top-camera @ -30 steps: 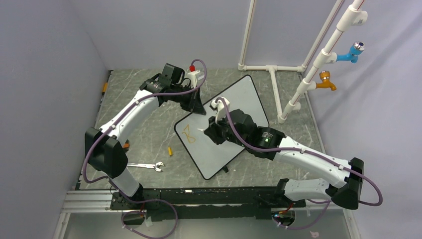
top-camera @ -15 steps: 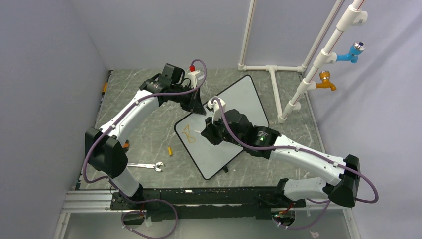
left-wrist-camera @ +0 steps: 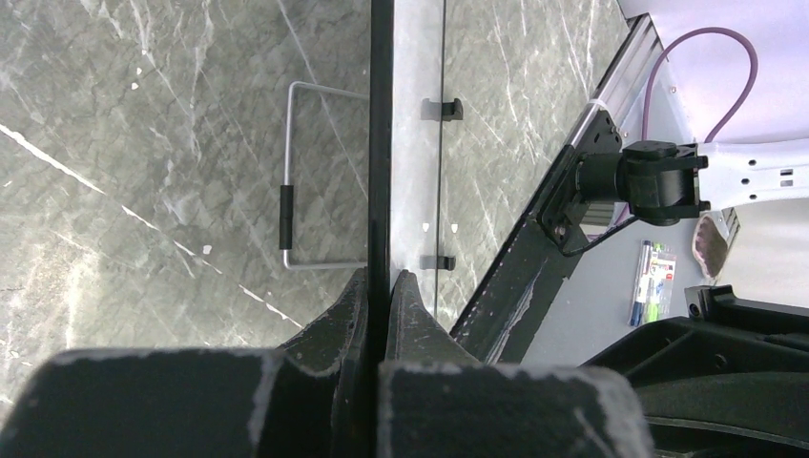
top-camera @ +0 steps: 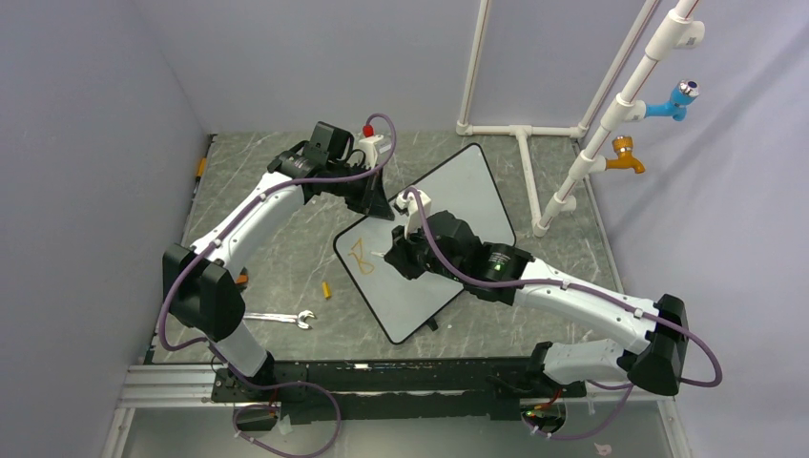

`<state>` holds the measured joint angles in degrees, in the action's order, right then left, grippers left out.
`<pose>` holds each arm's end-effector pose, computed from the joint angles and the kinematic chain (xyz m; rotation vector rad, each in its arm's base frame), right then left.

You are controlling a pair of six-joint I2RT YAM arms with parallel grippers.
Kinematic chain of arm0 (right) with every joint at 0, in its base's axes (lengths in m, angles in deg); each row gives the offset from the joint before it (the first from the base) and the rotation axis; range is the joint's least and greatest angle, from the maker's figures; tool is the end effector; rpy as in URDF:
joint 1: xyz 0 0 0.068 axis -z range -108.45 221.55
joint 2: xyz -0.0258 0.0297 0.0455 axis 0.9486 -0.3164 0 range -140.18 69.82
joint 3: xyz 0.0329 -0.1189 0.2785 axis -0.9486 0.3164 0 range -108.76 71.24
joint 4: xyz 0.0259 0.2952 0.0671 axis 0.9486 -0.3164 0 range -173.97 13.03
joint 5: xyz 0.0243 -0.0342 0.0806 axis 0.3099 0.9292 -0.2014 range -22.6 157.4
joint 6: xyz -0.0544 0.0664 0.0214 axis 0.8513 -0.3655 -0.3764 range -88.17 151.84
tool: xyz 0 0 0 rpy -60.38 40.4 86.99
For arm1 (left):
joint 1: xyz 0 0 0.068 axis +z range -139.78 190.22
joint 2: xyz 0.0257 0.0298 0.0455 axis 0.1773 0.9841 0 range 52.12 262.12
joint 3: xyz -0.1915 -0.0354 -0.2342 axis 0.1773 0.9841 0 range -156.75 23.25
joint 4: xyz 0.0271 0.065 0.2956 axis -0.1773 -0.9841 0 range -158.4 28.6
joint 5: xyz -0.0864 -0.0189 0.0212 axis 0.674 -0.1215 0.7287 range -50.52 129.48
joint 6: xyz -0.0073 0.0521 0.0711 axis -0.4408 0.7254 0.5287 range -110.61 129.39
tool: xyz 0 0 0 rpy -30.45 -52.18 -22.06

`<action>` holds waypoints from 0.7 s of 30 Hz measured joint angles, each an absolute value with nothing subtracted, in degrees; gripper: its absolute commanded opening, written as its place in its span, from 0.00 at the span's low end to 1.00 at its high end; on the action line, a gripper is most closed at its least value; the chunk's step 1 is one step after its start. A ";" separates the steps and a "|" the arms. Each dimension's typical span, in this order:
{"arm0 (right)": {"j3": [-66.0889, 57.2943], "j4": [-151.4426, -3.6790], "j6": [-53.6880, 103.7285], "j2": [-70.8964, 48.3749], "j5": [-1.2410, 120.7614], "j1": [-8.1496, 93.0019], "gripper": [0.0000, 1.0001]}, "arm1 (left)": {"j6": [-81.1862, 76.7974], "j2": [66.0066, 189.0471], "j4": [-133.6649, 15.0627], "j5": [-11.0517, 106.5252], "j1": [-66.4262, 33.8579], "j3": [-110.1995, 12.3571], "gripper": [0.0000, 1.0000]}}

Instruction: Write a sentence on the whiteboard

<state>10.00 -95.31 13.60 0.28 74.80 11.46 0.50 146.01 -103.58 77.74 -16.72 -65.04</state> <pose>0.1820 0.2962 0.3408 -0.6746 1.9994 0.7159 0.3574 -0.2362 0.3404 0.7011 2.3440 -1.0884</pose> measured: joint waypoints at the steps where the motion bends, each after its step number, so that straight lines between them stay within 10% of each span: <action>1: 10.00 -95.31 13.44 0.26 74.93 11.46 0.00 | 0.50 146.01 -103.58 77.74 -16.72 -65.04 0.00; 21: 5.87 -100.34 13.25 -1.90 79.48 11.20 0.00 | 0.74 146.01 -103.64 77.56 -16.70 -65.04 0.00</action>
